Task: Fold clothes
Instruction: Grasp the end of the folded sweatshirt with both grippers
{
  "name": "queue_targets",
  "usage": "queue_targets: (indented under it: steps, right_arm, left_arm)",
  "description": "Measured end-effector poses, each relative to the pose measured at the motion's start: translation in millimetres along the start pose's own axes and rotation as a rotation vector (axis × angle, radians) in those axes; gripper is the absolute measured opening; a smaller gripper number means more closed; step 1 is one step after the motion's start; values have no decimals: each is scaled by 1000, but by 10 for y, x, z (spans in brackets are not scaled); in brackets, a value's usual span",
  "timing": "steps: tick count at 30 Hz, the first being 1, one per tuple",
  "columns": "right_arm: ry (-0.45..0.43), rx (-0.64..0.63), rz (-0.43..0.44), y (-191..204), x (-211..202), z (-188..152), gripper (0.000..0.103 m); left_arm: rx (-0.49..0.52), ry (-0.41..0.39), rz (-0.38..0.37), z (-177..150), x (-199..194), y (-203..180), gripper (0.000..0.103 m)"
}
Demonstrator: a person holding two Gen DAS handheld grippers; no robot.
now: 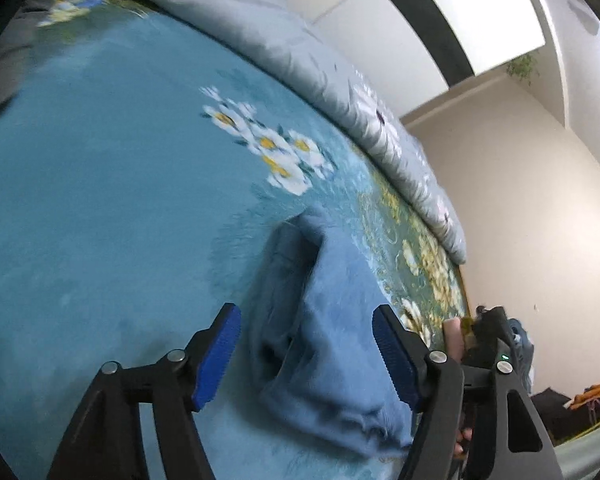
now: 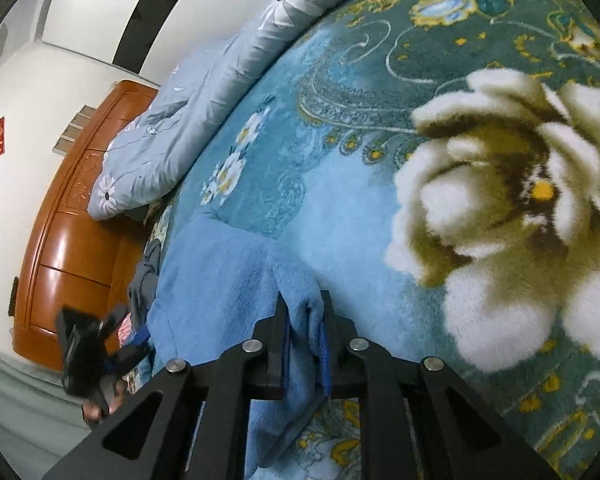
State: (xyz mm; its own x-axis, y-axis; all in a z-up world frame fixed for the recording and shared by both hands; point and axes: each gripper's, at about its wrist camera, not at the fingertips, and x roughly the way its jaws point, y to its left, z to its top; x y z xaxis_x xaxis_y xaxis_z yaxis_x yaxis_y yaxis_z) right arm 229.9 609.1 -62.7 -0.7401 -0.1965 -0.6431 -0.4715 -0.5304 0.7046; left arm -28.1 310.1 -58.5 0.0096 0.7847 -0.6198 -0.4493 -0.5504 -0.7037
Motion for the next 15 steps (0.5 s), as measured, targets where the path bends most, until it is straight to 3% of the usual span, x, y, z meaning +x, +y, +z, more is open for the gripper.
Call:
queue_targets:
  steps: [2,8,12,14,15]
  right_arm:
    - [-25,9,3,-23,-86,-64,45]
    - [-27,86,43,-77,-37,-382,52]
    - [-90,133,28,-10,19,-486,54]
    - [-118,152,28,24,33,-533,55]
    - [-123,157,32,32,34,-550,55]
  left_arm:
    - [21,41,37,42,178,-9,73]
    - [43,153,61,14,528,37,73]
    - [46,165,0,-44,523,-10,71]
    - [60,157,-2,-88,518,-57,62]
    - [67,154,2,-111,515,-83,49]
